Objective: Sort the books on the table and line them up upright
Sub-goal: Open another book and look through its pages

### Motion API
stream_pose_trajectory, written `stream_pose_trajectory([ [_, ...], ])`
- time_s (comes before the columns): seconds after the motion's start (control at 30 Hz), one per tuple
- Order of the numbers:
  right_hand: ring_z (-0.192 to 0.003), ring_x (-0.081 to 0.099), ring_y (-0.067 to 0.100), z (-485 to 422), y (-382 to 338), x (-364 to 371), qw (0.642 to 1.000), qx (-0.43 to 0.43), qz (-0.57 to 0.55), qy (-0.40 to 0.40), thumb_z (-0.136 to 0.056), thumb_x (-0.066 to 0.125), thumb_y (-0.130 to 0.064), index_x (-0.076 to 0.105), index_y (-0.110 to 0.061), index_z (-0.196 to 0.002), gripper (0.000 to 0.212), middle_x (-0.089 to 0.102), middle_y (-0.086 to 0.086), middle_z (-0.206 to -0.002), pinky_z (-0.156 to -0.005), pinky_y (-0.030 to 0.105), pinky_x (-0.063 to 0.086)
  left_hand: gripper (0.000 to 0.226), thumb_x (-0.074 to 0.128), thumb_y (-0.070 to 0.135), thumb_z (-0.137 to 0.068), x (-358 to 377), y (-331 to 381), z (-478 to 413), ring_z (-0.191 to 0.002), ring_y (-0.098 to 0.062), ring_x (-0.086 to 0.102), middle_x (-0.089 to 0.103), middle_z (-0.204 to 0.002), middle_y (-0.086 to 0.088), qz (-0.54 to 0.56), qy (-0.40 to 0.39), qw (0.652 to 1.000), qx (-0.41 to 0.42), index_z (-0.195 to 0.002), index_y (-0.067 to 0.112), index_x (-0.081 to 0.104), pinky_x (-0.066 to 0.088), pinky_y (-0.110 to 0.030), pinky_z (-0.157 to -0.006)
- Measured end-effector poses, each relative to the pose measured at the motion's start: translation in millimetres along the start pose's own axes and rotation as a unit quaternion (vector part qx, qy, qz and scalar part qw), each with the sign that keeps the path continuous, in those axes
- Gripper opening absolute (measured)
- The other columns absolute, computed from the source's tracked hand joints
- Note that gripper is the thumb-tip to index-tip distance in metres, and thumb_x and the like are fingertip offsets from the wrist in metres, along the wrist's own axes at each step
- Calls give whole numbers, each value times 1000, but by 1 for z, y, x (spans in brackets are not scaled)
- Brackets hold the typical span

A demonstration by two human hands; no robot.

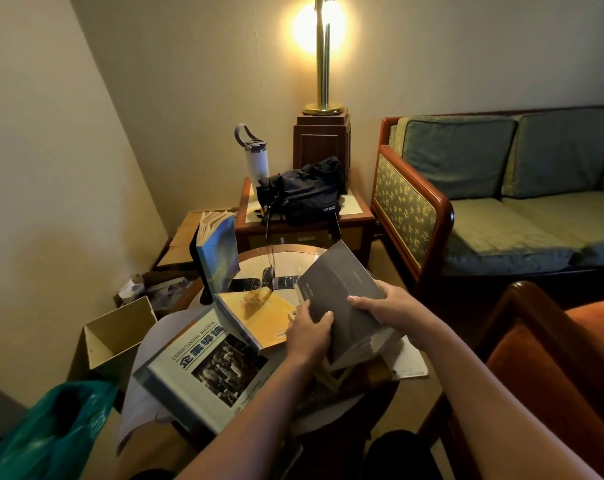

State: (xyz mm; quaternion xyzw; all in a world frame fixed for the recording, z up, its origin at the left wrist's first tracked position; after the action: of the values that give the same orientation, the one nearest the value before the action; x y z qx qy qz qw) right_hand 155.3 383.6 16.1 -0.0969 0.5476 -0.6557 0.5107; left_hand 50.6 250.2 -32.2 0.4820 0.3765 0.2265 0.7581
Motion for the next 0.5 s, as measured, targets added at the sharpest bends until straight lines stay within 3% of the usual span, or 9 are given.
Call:
stream_pose_trajectory([
  [0.1,-98,61,16,5,0,4,1000,-6,-30,-1,-89,72,-44,36,-28,-150,72,57,-4,-109,-74,30,53,64,62,26,-97,-2,1,5,-135,-28,45,41,-152,-8,114,-19,993,-31,-153,20,32,46,-48,-108],
  [0.23,-92,56,10,15,1,11,998,-33,-53,18,-91,70,-39,31,-28,-153,74,52,-10,-103,-63,22,46,66,65,15,-95,-6,-2,14,-128,-29,49,45,-148,-10,222,-20,973,-54,-153,19,33,50,-46,-103],
  [0.37,-95,56,10,21,4,22,995,-50,-75,31,-91,70,-38,33,-23,-152,73,53,-4,-112,-66,22,49,71,68,13,-91,-12,-1,20,-122,-29,52,47,-144,-9,236,-13,971,-44,-152,21,33,51,-45,-99],
  [0.5,-101,57,13,25,1,34,992,-60,-102,34,-90,70,-42,33,-24,-152,75,53,0,-120,-72,25,53,78,73,18,-87,-28,-2,23,-129,-30,49,45,-149,-9,199,-10,980,-14,-153,25,33,46,-50,-107],
])
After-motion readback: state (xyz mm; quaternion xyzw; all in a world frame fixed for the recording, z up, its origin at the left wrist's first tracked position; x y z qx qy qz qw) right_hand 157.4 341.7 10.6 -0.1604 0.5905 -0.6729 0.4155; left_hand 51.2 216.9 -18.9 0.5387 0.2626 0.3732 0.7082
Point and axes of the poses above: each hand's wrist, its own z-axis away from the middle knuckle, its own x-axis out of the palm, y = z × x, the point moved 2 cm from there along -z, towards the middle knuckle
